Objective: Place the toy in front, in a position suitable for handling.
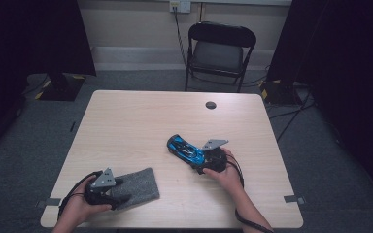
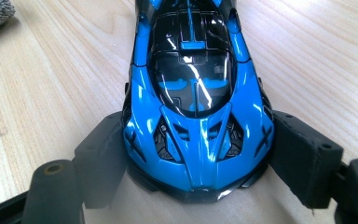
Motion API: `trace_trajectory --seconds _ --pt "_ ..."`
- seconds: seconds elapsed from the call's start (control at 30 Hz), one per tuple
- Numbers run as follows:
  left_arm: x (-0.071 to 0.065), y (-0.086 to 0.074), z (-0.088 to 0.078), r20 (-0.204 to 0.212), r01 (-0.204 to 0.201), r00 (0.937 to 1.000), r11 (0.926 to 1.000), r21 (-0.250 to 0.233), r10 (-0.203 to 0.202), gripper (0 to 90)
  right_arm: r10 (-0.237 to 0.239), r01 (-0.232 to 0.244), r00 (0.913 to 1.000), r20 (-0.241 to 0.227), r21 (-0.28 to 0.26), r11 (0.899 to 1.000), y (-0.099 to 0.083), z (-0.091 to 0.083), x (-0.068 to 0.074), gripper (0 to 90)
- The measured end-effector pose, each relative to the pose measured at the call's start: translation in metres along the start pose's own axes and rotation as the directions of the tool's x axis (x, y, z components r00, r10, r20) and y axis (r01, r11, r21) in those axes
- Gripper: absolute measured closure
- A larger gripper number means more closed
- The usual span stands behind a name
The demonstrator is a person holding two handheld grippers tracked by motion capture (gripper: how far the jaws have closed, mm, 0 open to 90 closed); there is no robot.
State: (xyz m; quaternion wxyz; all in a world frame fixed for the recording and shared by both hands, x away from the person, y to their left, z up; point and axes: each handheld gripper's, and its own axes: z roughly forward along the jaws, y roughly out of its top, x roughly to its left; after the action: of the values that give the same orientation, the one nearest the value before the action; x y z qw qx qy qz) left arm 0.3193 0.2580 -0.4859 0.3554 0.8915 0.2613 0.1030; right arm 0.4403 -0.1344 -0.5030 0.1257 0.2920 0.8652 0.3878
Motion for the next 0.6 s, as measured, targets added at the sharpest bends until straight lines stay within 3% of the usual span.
trace_trajectory --seconds 0.17,0.4,0.6 --pt "-0.0015 0.0024 0.0023 -0.013 -0.027 0.9995 0.9992 0.029 0.027 34.3 -0.002 0.002 1.0 0.001 -0.001 1.0 0.0 0.0 0.0003 24.4" --pt "-0.0023 0.0037 0.0033 -0.006 -0.023 0.9997 0.999 0.038 0.023 38.0 -0.002 0.002 1.0 0.001 -0.001 1.0 -0.0001 0.0 0.0002 24.4" --pt "-0.005 0.0087 0.0032 0.013 -0.031 0.9995 0.9971 0.069 0.03 48.7 -0.002 0.002 1.0 0.001 -0.001 1.0 -0.0001 0.0 0.0002 24.4"
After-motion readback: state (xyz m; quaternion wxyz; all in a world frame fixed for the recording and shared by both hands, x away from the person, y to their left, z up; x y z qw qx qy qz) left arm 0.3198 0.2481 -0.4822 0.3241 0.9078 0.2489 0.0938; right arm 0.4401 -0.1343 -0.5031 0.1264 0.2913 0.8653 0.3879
